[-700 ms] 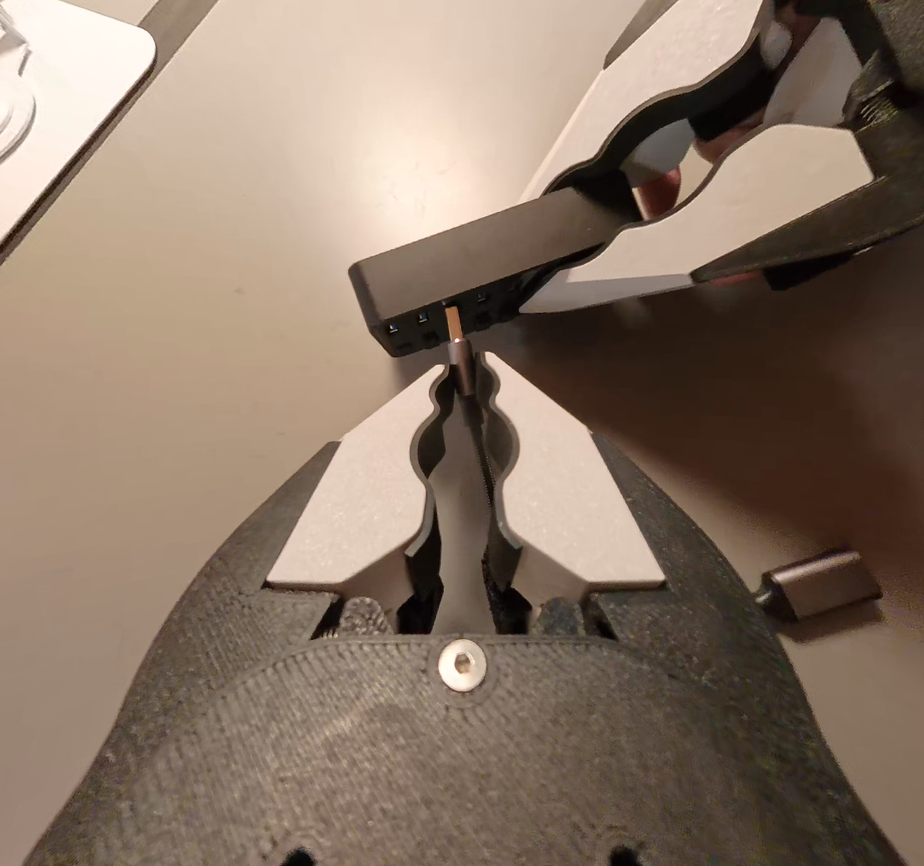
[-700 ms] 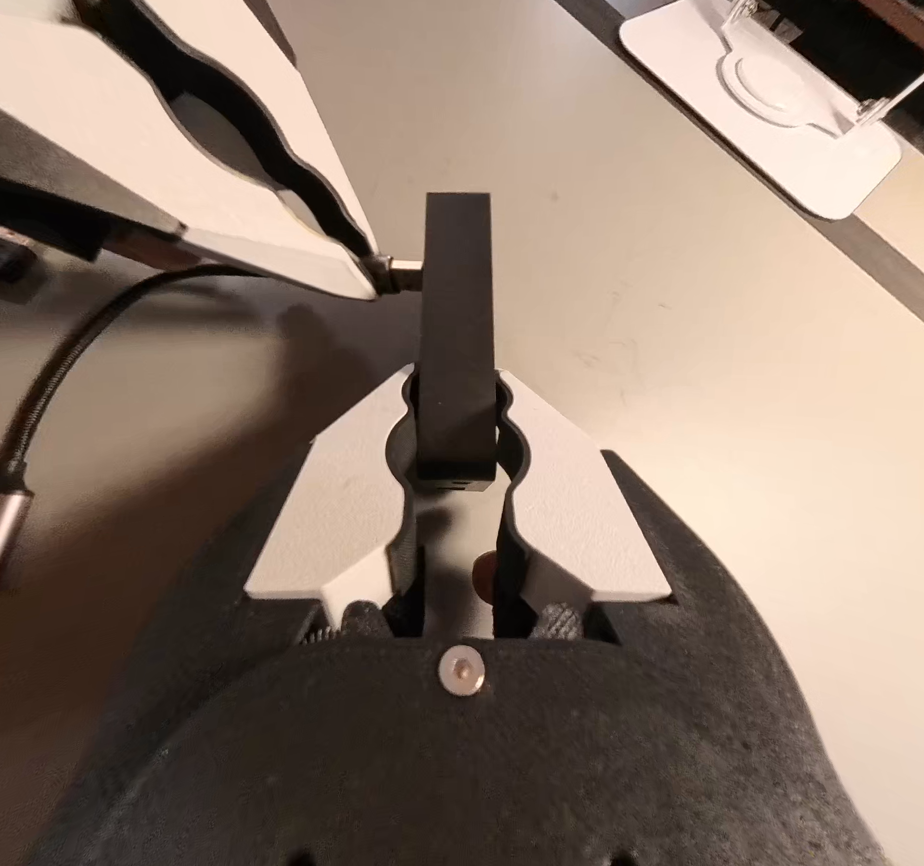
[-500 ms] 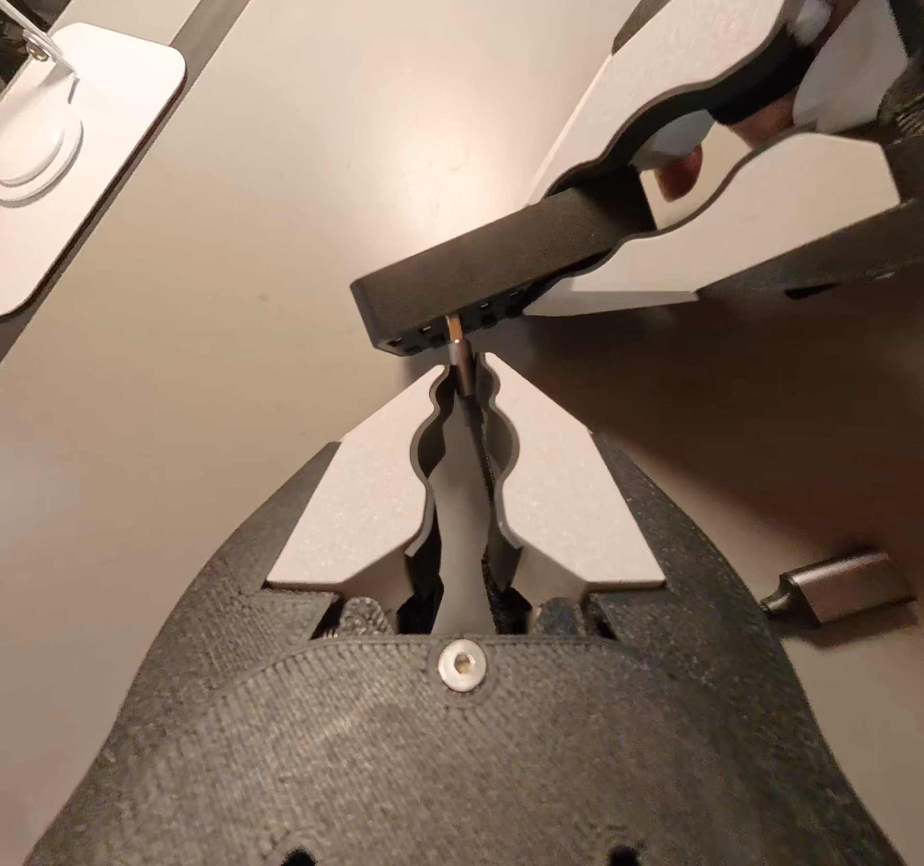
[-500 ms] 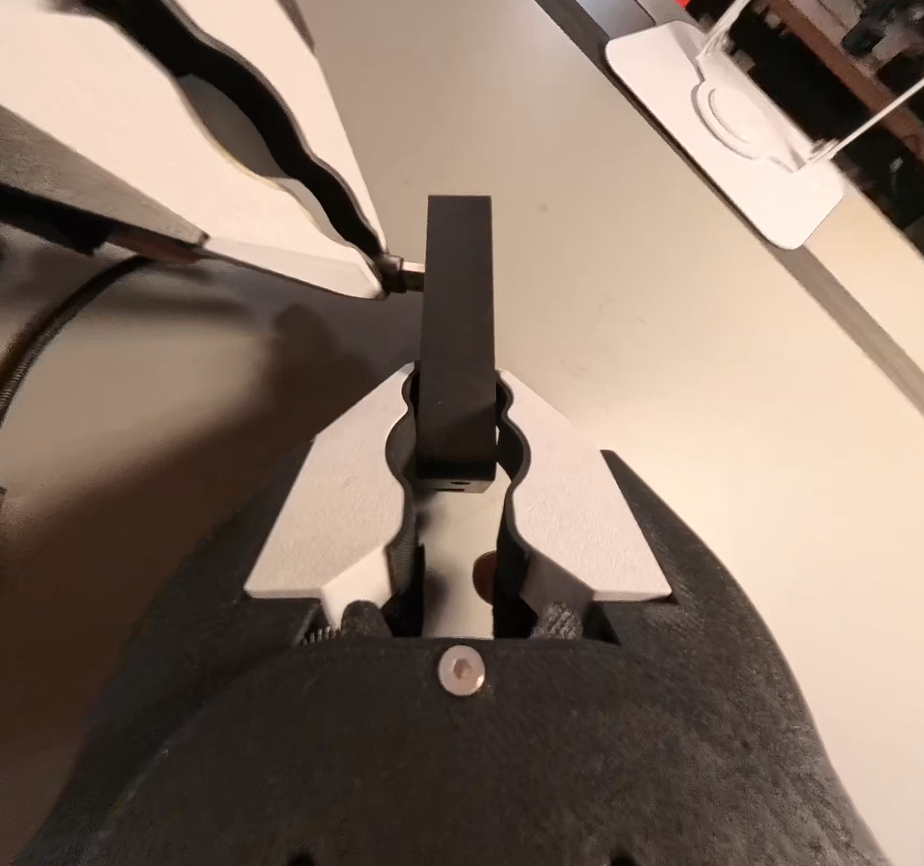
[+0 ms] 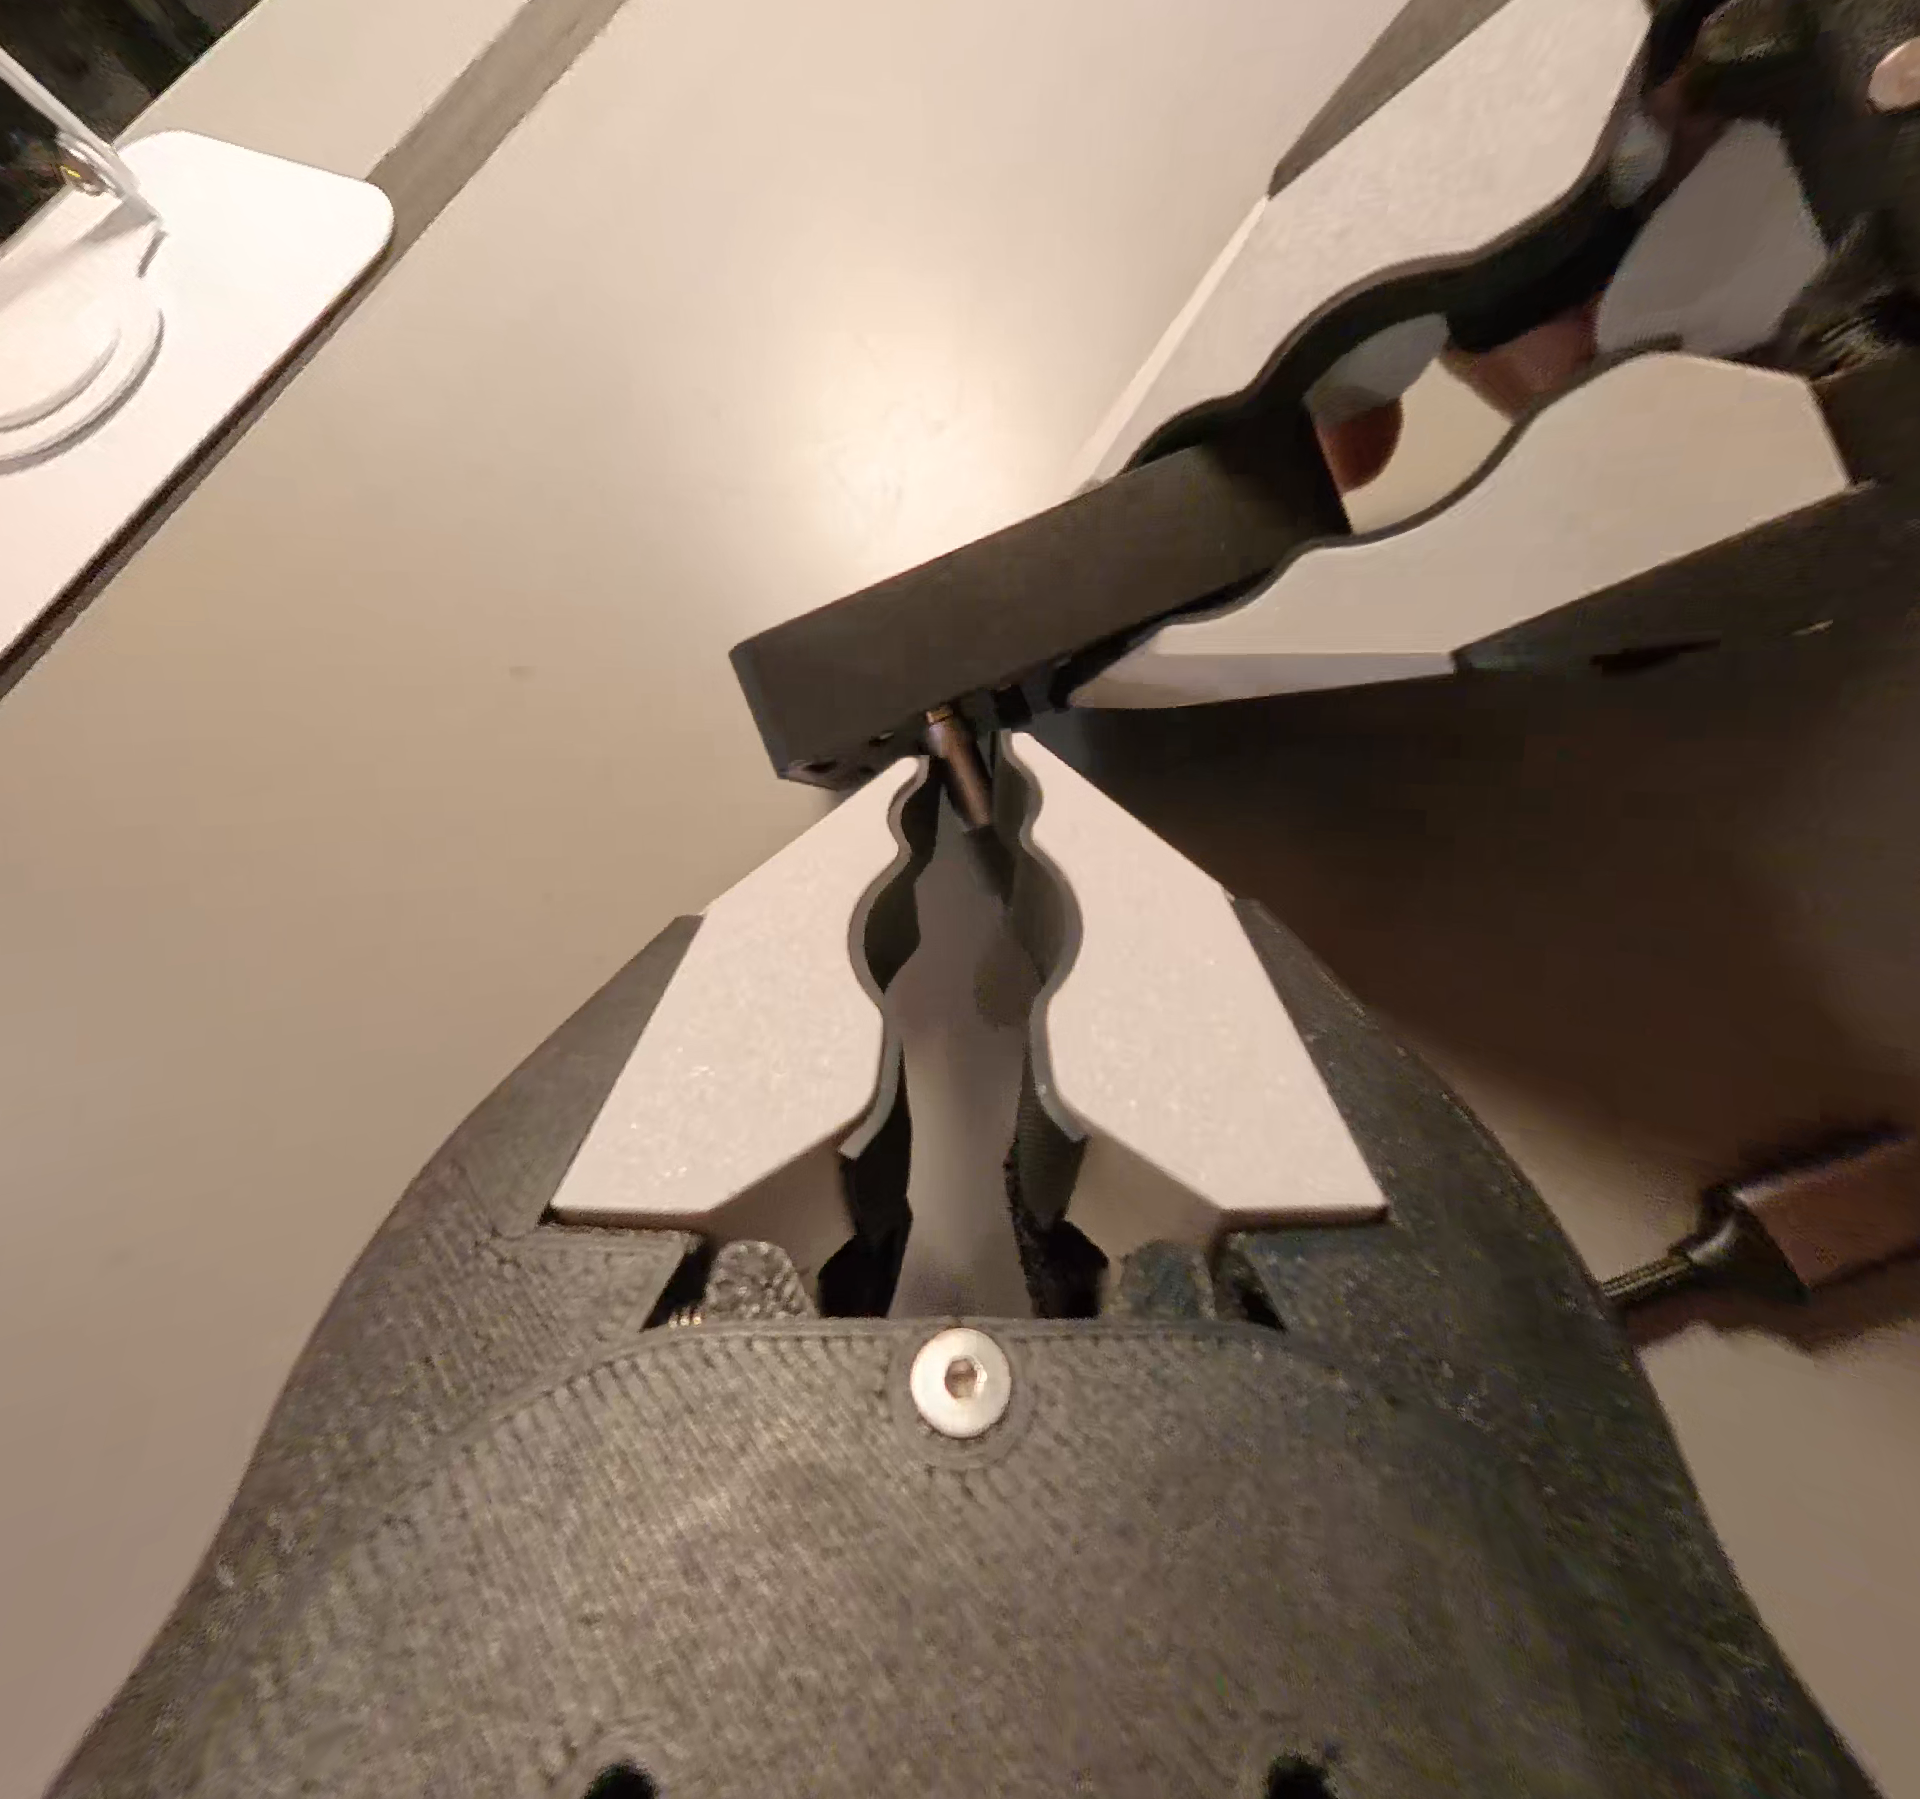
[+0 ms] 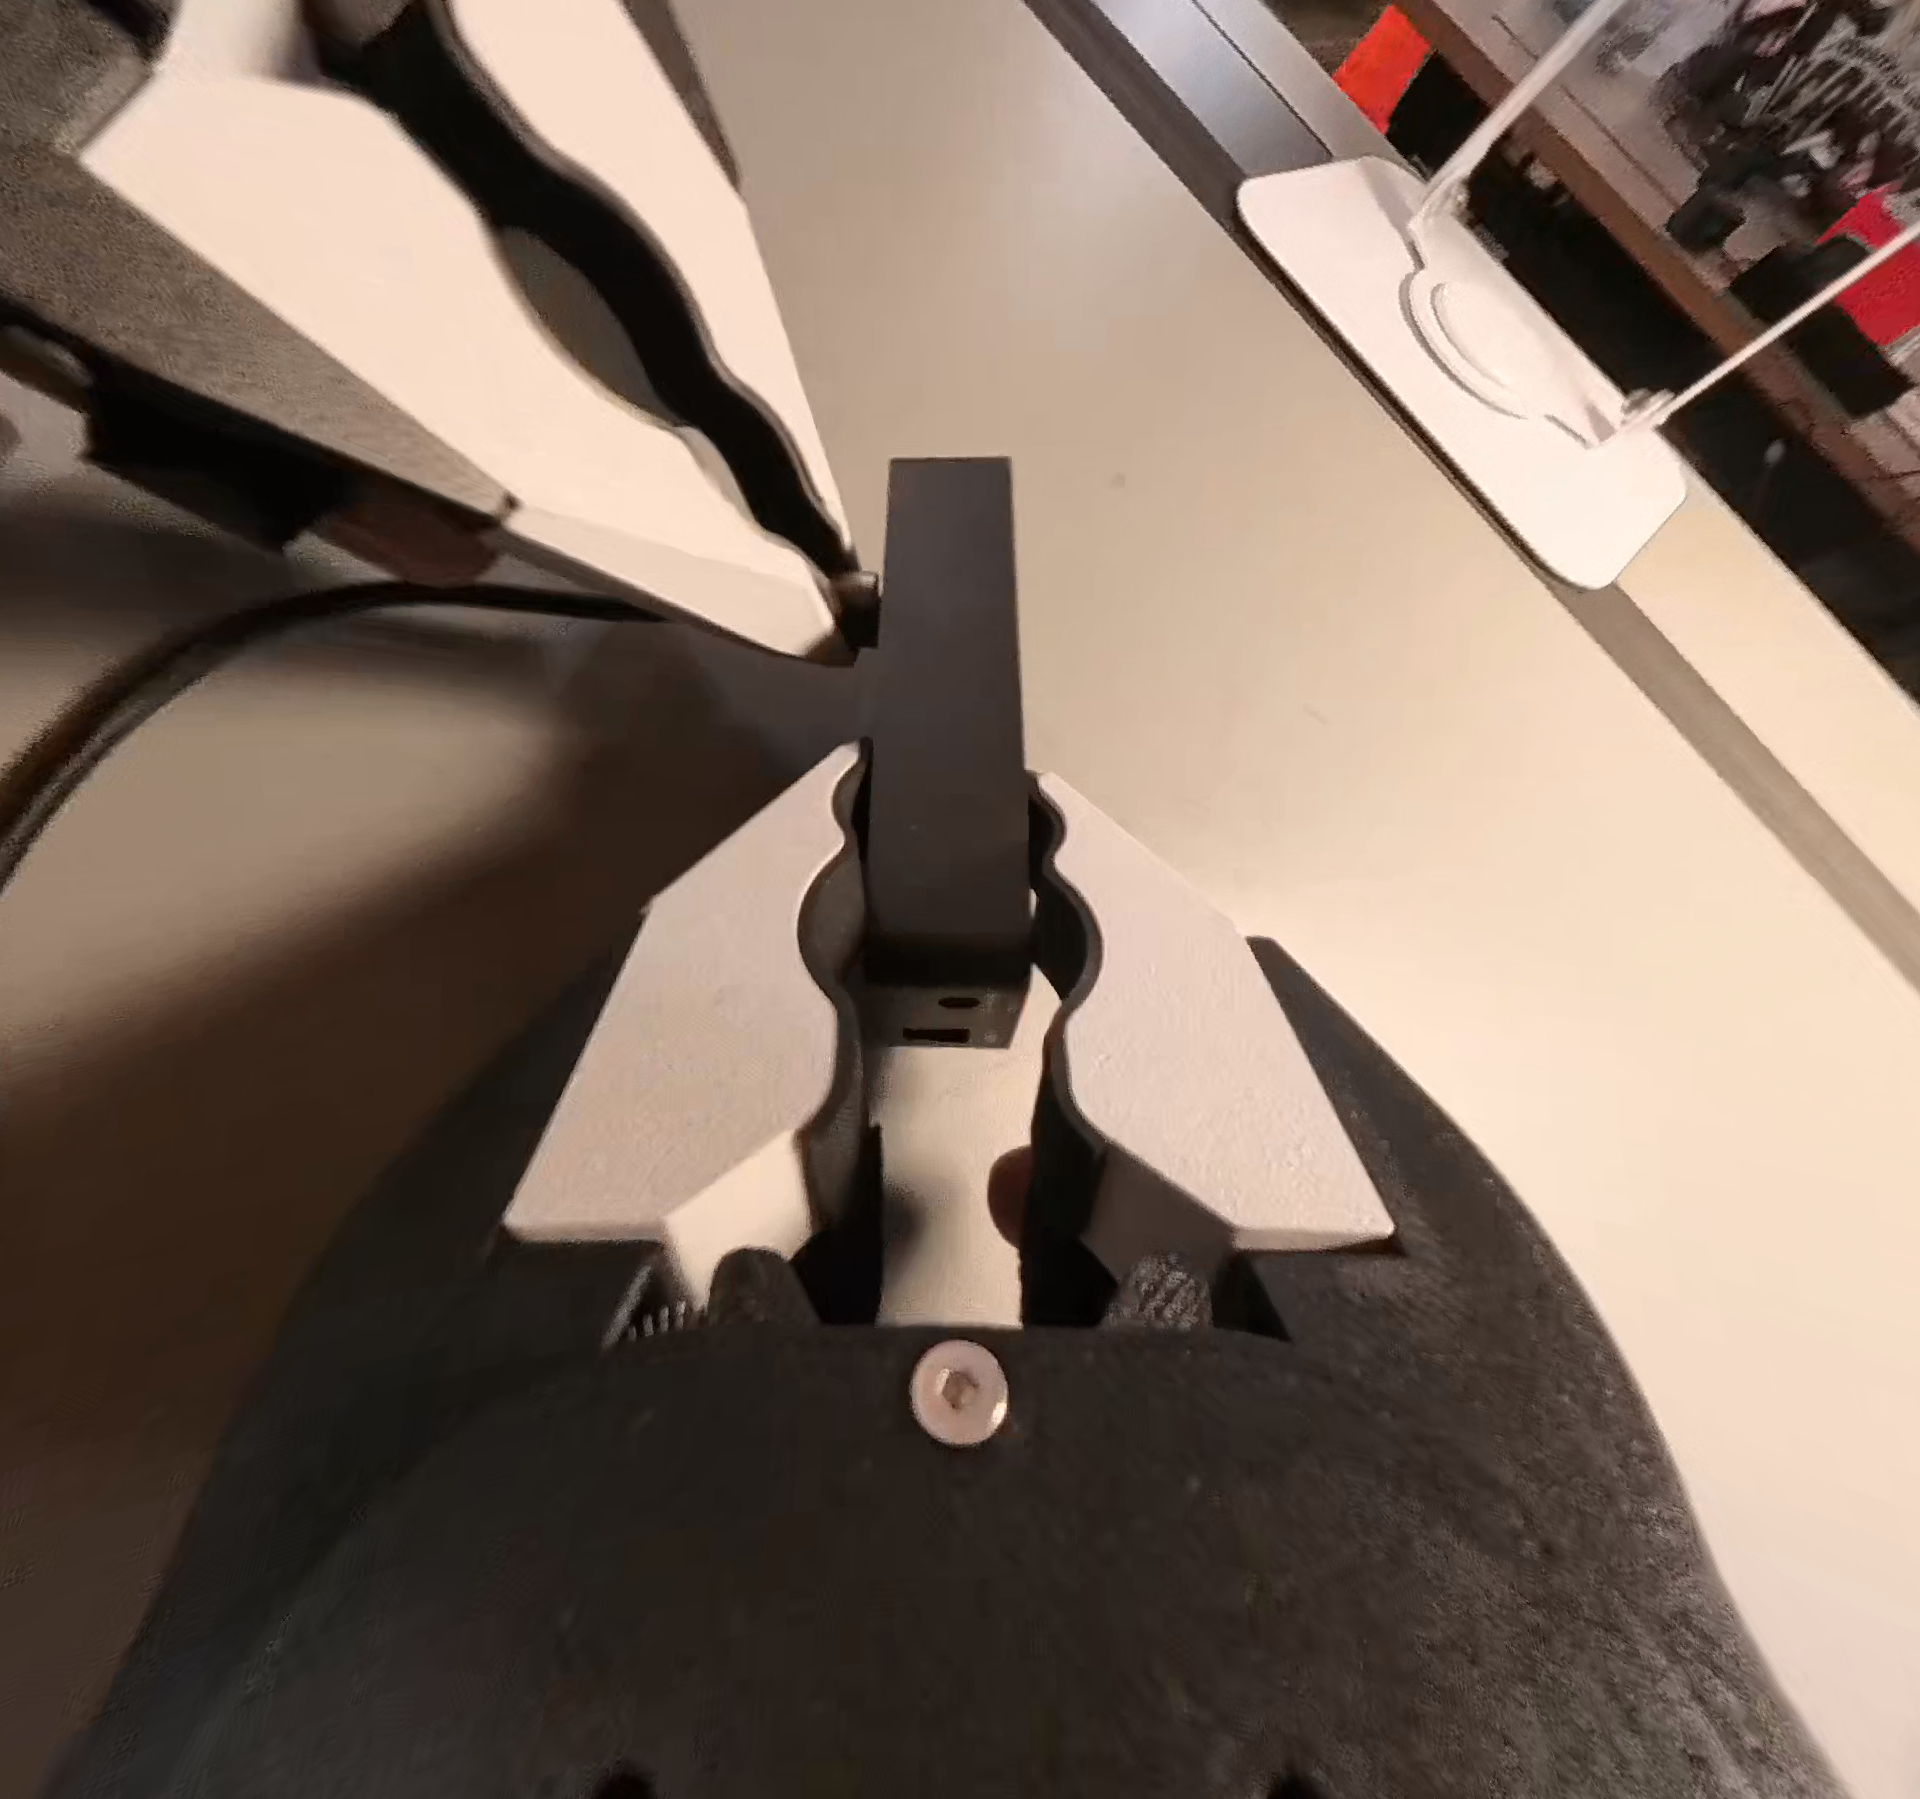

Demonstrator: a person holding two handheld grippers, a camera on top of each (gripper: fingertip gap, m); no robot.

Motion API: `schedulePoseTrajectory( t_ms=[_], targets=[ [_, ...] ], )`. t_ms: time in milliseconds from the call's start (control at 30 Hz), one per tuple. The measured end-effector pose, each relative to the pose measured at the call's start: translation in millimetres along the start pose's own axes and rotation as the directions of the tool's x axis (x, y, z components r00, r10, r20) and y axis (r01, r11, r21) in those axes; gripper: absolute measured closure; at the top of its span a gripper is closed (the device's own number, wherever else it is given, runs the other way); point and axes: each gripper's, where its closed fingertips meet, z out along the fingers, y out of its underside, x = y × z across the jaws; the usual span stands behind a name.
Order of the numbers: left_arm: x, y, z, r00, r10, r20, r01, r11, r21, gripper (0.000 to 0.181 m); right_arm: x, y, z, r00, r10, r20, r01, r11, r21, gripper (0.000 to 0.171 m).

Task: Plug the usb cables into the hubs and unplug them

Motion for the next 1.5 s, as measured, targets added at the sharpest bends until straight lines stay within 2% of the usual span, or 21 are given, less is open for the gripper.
schedulePoseTrajectory(
  t_ms=[100,167,267,367,500,633,733,867,967,1000,1067,1133,1200,1267,1367,1433,1500],
  targets=[
    [-12.9,-5.0,-5.2,0.998,-0.011,0.06,0.009,0.999,0.04,0.15,17.8,8.3,1.5,0.996,0.079,-0.035,-0.08,0.996,-0.031,0.145],
    [-25.7,-4.1,-12.1,0.994,0.016,0.105,-0.019,0.999,0.026,0.149,31.1,14.8,0.3,0.993,0.102,-0.061,-0.104,0.994,-0.04,0.145],
    [-30.1,-4.4,-25.0,0.999,0.017,0.045,-0.018,1.0,0.022,0.147,35.8,23.0,-1.0,0.986,0.166,-0.013,-0.167,0.985,-0.05,0.145],
    [-16.4,4.6,-42.3,0.992,0.016,-0.128,-0.02,0.999,-0.027,0.144,38.7,29.3,-0.6,0.986,0.167,-0.003,-0.167,0.984,-0.053,0.144],
    [-13.6,15.3,-83.6,0.981,-0.047,-0.188,0.051,0.999,0.016,0.139,40.2,35.4,-1.5,0.986,0.164,0.006,-0.163,0.984,-0.075,0.14],
    [-14.8,43.3,-122.9,0.974,-0.169,-0.153,0.177,0.984,0.037,0.138,40.1,34.8,-3.7,0.988,0.155,0.026,-0.153,0.986,-0.062,0.138],
    [9.6,70.8,-134.0,0.971,-0.177,-0.161,0.175,0.984,-0.023,0.134,41.0,33.2,-5.6,0.986,0.16,0.046,-0.158,0.986,-0.044,0.137],
    [35.3,109.8,-130.7,0.996,-0.045,-0.075,0.027,0.976,-0.217,0.13,41.7,30.9,-8.6,0.981,0.181,0.073,-0.18,0.983,-0.024,0.135],
    [45.0,123.6,-124.4,0.999,0.0,-0.043,-0.014,0.944,-0.33,0.134,42.1,28.2,-10.9,0.981,0.181,0.073,-0.18,0.984,-0.013,0.135],
    [46.2,121.0,-122.3,0.999,0.004,-0.032,-0.014,0.945,-0.328,0.136,42.1,27.5,-11.6,0.982,0.177,0.071,-0.177,0.984,-0.011,0.135],
    [44.9,121.7,-118.8,1.0,0.022,-0.008,-0.023,0.934,-0.355,0.164,41.8,26.7,-12.8,0.983,0.17,0.068,-0.17,0.985,-0.008,0.135],
    [40.7,118.7,-113.9,0.998,0.055,0.013,-0.048,0.939,-0.341,0.17,42.1,25.7,-13.9,0.984,0.166,0.066,-0.166,0.986,-0.002,0.135],
    [39.0,115.1,-110.4,0.999,0.041,-0.007,-0.041,0.95,-0.31,0.17,42.5,23.9,-15.0,0.985,0.162,0.067,-0.163,0.987,0.008,0.135],
    [32.8,101.8,-109.1,1.0,0.009,-0.026,-0.014,0.978,-0.209,0.17,43.5,22.9,-15.8,0.985,0.16,0.068,-0.162,0.987,0.015,0.135],
    [30.8,52.4,-122.5,0.988,0.009,-0.152,0.008,0.994,0.111,0.171,43.9,19.6,-17.5,0.984,0.161,0.076,-0.164,0.986,0.036,0.136],
    [31.0,13.0,-144.7,0.96,0.021,-0.277,0.082,0.932,0.354,0.171,44.3,17.4,-18.6,0.984,0.16,0.078,-0.164,0.985,0.047,0.136],
    [27.4,-17.0,-167.3,0.915,0.033,-0.402,0.197,0.834,0.516,0.171,44.8,15.1,-19.9,0.985,0.154,0.077,-0.159,0.985,0.06,0.136]
  ],
)
